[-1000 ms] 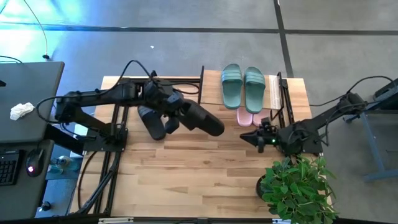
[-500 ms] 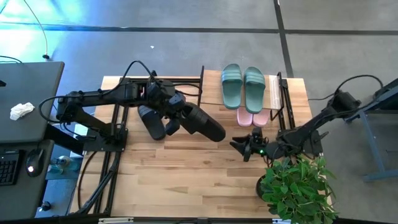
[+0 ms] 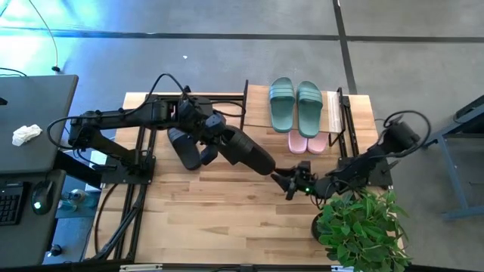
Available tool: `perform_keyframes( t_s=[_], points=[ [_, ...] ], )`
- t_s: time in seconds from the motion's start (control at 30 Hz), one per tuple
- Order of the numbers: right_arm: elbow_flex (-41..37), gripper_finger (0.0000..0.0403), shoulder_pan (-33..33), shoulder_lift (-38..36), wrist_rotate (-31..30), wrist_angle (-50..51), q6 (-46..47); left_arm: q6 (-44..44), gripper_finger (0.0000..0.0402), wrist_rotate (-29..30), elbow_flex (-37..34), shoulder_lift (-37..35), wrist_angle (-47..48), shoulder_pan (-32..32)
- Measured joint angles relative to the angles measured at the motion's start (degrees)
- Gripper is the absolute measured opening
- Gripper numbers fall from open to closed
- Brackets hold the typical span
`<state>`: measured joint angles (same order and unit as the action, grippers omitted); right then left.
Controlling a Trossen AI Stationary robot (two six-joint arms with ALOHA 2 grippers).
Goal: Pick and place slides into the shelf
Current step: Put the bottom black slides under the shelf
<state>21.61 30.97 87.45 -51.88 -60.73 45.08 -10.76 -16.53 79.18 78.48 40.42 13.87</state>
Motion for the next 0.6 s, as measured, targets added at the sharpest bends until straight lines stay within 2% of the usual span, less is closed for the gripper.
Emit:
perform_keyframes(
  t_s=[0.2,0.6],
  points=[
    [-0.01,0.0195,-0.32,6.01,-0.62,-16.87,-7.16,-0.48,0.0000,0.00,0.00,-0.02,-0.02,0.00],
    [1.66,0.0194,-4.90,11.31,3.08,-24.08,-7.93,-1.53,0.0000,0.20,-0.02,0.29,-0.24,0.00]
  ],
)
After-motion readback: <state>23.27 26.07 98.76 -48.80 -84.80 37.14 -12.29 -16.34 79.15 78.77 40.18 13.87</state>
